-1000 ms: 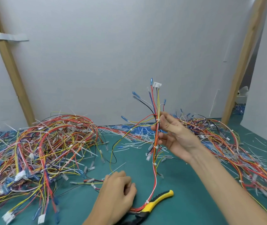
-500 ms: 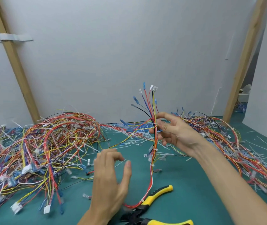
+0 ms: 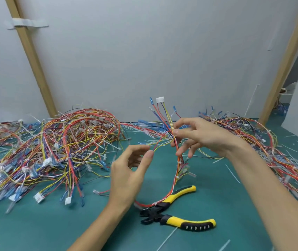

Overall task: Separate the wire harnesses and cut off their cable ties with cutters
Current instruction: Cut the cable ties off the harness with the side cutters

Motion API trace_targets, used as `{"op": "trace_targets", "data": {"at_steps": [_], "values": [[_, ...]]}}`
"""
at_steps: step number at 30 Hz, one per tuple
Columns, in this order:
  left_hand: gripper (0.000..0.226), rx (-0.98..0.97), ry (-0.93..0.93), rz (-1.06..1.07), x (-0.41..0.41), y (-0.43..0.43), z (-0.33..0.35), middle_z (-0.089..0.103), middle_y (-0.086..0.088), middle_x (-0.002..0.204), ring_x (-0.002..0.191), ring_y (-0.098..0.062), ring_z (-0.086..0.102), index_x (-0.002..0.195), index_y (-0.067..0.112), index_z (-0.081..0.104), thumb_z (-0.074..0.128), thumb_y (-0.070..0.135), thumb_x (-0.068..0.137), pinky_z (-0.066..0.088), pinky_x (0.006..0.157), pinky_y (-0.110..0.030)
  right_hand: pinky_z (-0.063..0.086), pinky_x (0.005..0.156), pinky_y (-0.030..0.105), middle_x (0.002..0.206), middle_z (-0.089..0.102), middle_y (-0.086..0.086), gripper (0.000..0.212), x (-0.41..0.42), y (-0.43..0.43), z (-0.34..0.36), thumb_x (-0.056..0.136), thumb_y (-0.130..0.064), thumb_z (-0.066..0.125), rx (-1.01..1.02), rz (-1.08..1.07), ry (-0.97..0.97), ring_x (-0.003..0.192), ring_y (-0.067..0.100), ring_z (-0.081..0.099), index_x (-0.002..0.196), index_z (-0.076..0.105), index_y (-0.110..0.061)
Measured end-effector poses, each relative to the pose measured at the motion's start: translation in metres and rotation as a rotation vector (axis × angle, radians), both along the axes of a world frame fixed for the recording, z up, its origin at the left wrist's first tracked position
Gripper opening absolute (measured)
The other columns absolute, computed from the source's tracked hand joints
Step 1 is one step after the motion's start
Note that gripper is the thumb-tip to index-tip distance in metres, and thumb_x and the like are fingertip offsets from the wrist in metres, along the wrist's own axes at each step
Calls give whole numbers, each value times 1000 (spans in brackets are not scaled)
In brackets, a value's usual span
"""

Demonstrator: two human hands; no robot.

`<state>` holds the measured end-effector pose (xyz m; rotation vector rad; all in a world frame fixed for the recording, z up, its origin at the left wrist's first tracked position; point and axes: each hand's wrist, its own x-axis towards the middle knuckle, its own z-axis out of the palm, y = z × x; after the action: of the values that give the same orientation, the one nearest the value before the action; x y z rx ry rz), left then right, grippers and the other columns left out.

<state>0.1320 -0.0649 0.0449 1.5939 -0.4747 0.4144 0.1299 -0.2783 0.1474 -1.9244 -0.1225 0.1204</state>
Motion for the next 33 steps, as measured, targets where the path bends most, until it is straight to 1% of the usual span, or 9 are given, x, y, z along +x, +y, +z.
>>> {"op": "trace_targets", "data": {"at_steps": [3,7,11,13,17,22,27,31,33], "values": [[4,-52,89,-71,5,2,1,74,0,79,63,-12,64,90,22,76,73,25,89,50,59,-21,57,48,29,100,72,24,14,-5,4,4,103,-22,56,-21,25,14,78,34,76,110,54,-11],[31,-136,207,-178,11,6,3,69,-6,73,56,-13,53,85,16,76,61,40,96,41,51,-19,57,50,28,100,70,22,13,-7,7,5,103,-22,55,-7,26,16,80,36,76,110,54,-11],[28,-206,267,-260,15,12,5,61,-7,68,55,-10,46,80,11,71,67,38,88,34,52,-17,54,47,25,92,72,18,11,-5,6,2,105,-19,52,7,-7,28,76,34,76,109,53,-9],[23,-175,280,-281,16,14,5,58,-4,66,54,-10,41,79,11,71,69,33,82,31,54,-19,51,44,25,95,73,20,9,-3,6,2,105,-18,51,-7,-26,33,62,28,73,108,53,-9],[24,-128,305,-287,19,15,5,44,5,54,50,-9,33,82,3,72,67,27,82,28,51,-17,42,38,22,96,76,16,11,-2,4,2,105,-20,50,-81,-57,49,36,17,52,109,54,-11],[22,-93,325,-282,18,17,7,33,1,56,51,-12,27,79,10,75,72,30,87,26,49,-17,39,37,22,94,77,11,12,-2,4,3,105,-24,51,-85,-53,67,35,15,44,110,54,-13],[28,-95,367,-260,18,17,6,33,4,58,52,-11,26,81,7,75,59,22,97,23,48,-18,42,41,23,95,77,11,14,0,3,0,104,-28,53,-74,-33,87,39,14,46,112,57,-17],[29,-112,365,-296,18,17,8,21,-10,67,53,-11,24,83,6,76,62,30,91,18,50,-22,45,43,24,94,77,12,16,1,0,-1,104,-29,54,-59,-16,93,40,15,49,112,57,-16],[32,-126,369,-319,18,18,8,21,-7,64,52,-10,26,84,7,77,63,35,86,18,52,-24,44,42,24,95,77,12,16,1,0,-1,104,-29,54,-57,-18,99,40,15,47,113,57,-16]]}}
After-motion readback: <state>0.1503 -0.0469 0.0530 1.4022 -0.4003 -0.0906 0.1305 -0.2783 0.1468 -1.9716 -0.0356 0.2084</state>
